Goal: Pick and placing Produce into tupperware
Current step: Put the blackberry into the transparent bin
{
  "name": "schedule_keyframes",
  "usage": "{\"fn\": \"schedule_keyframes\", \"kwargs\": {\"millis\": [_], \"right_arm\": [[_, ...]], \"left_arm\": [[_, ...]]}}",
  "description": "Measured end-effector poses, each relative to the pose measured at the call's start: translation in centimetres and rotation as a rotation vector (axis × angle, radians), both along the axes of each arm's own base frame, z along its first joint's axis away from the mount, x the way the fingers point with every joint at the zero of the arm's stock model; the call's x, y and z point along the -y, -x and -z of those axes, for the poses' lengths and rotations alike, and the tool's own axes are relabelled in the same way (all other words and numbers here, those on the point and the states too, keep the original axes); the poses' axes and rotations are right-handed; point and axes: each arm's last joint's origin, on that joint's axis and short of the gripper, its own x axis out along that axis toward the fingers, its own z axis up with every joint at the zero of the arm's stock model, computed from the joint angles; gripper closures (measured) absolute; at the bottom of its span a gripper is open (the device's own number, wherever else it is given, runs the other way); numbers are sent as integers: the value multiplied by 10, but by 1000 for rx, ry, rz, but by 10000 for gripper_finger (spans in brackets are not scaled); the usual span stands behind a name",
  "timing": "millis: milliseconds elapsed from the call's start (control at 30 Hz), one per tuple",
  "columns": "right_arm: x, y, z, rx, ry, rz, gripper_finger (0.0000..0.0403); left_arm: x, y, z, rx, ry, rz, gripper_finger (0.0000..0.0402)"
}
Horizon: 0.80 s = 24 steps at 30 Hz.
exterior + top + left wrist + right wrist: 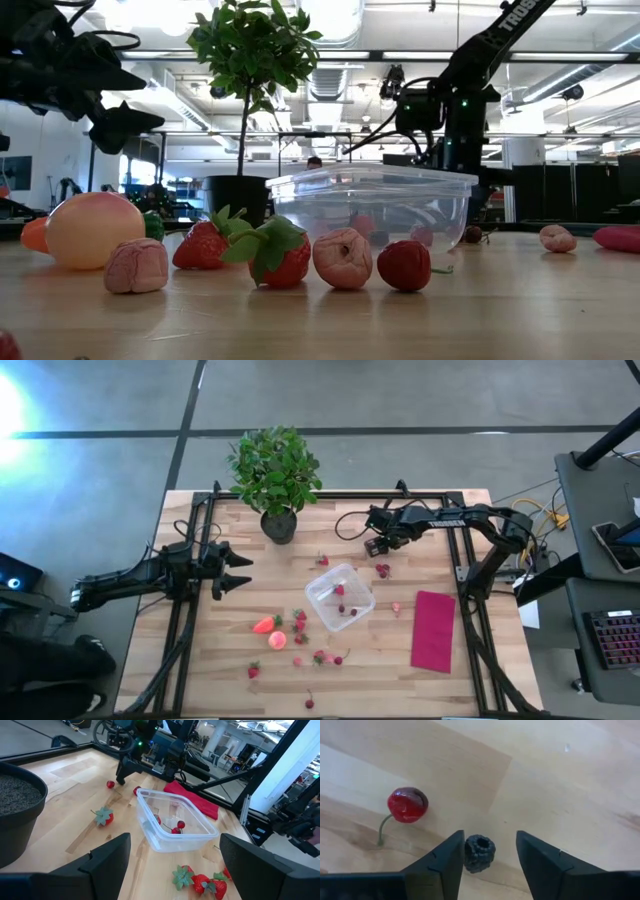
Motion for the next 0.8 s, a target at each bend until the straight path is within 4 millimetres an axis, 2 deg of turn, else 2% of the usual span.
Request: {"fn": "schedule_keyframes", "kwargs": {"millis": [167, 467, 800], "right_arm": [[-1, 0, 3, 27, -38, -7, 242], [-1, 0, 3, 28, -25, 0, 227], [-1, -3, 13, 17, -63, -14, 285]], "left_arm": [[0, 0, 0, 0, 0, 0, 109], [0, 0, 0, 0, 0, 0, 109], [0, 0, 0, 0, 0, 0, 109]]}}
